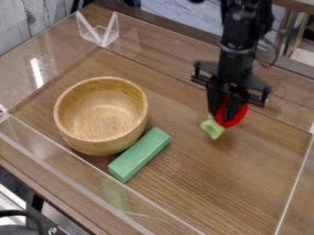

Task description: Move the red fruit to the right

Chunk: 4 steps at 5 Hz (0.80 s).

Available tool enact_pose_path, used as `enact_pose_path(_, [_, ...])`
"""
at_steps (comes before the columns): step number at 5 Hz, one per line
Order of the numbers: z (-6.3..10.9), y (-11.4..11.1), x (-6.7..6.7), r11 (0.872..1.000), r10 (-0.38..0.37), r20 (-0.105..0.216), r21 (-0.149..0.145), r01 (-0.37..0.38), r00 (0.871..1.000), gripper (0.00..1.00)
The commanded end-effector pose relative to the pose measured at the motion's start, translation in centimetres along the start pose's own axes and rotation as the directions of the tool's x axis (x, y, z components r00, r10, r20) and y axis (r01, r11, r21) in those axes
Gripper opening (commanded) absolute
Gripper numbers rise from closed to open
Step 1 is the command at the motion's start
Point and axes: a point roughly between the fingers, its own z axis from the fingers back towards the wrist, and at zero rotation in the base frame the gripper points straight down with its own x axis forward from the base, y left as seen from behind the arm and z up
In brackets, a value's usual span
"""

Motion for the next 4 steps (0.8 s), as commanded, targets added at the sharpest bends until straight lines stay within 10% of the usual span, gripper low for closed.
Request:
enact_pose_path(1, [1.1,1.6,1.4,1.0,0.025,0.067,-0.004,-0.025,0.997,0.0])
enact_pose_path(2, [0.9,2.7,1.8,0.999,0.039,0.074,-0.006,-0.038,0.996,0.0])
enact_pose_path(3, [1.1,3.1,2.0,0.998,0.07,0.073,-0.007,-0.07,0.995,1.0])
enact_pose_path(4, [1.8,3.4,2.1,0.995,0.098,0.083,-0.017,-0.097,0.992,1.0])
